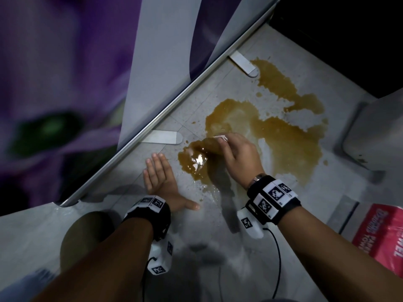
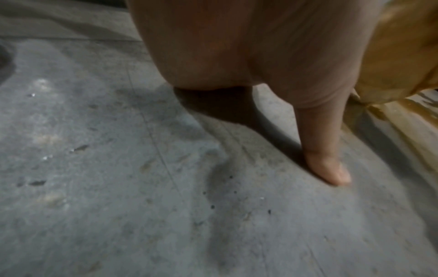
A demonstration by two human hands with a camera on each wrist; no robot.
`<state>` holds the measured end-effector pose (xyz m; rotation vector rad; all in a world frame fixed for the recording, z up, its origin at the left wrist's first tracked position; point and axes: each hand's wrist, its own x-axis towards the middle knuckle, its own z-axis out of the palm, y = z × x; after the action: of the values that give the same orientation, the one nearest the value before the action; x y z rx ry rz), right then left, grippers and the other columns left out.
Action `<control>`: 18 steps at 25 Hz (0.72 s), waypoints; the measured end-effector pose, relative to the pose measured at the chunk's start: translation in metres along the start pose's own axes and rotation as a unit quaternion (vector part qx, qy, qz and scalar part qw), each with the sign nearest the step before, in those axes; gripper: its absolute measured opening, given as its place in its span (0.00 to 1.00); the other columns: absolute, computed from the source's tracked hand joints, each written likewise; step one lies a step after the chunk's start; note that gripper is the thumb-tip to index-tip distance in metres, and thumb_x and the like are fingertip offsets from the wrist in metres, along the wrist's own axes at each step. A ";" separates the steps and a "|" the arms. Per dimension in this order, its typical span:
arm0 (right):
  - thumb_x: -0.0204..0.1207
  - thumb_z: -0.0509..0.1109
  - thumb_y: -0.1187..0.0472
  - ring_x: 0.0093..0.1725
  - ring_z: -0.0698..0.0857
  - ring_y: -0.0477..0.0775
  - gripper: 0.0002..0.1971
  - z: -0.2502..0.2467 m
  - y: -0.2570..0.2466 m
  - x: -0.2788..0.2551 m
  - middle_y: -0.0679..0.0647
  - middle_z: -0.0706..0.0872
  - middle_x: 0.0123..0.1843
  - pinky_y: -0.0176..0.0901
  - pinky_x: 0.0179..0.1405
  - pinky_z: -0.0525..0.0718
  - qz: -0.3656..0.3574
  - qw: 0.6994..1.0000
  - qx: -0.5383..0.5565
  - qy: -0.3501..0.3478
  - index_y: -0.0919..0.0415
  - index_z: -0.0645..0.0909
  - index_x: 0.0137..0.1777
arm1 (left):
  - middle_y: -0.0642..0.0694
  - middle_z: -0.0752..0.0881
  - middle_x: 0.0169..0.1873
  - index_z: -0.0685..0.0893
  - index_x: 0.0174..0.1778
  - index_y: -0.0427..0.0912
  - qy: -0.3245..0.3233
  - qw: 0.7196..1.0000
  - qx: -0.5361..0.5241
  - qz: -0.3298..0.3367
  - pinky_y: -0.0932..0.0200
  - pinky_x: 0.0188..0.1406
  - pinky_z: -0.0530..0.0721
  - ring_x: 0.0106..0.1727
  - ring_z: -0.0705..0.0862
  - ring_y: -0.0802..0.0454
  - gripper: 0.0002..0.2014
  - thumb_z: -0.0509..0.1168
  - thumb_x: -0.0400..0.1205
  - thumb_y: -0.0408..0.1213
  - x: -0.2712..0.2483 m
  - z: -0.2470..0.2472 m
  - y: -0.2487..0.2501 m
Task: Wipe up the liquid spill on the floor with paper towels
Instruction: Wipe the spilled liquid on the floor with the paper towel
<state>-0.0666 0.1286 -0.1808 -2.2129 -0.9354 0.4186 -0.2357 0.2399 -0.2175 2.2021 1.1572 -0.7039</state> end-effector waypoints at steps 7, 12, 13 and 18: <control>0.82 0.71 0.54 0.59 0.84 0.47 0.16 0.021 0.000 0.025 0.48 0.88 0.59 0.44 0.62 0.82 0.093 0.981 0.145 -0.088 0.51 0.83 0.68 | 0.38 0.19 0.78 0.18 0.77 0.38 0.020 1.000 0.015 -0.006 0.41 0.81 0.27 0.78 0.18 0.39 0.90 0.75 0.38 0.77 0.002 0.004 0.000; 0.85 0.63 0.54 0.66 0.76 0.54 0.19 0.030 0.004 0.015 0.55 0.81 0.66 0.51 0.68 0.77 -0.010 0.995 -0.101 0.000 0.56 0.78 0.74 | 0.39 0.17 0.76 0.15 0.75 0.38 0.018 1.000 0.014 -0.007 0.42 0.79 0.24 0.77 0.16 0.40 0.90 0.76 0.40 0.75 0.001 0.003 0.001; 0.86 0.63 0.54 0.67 0.77 0.56 0.19 0.034 0.001 0.006 0.57 0.81 0.68 0.54 0.69 0.78 -0.040 0.993 -0.113 -0.009 0.58 0.78 0.74 | 0.39 0.17 0.76 0.15 0.75 0.38 0.018 1.000 0.017 -0.009 0.42 0.79 0.25 0.77 0.16 0.40 0.90 0.76 0.40 0.76 0.001 0.003 0.001; 0.89 0.51 0.46 0.87 0.50 0.67 0.34 0.071 0.007 -0.019 0.66 0.52 0.88 0.62 0.86 0.54 -0.043 0.948 -0.257 -0.182 0.67 0.53 0.87 | 0.39 0.15 0.75 0.16 0.76 0.37 0.012 1.000 0.016 -0.010 0.42 0.79 0.25 0.76 0.15 0.40 0.90 0.76 0.40 0.76 0.001 0.002 0.000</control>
<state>-0.1133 0.1442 -0.2356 -2.5946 -1.4700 0.6115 -0.2350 0.2389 -0.2200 2.2339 1.1905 -0.7097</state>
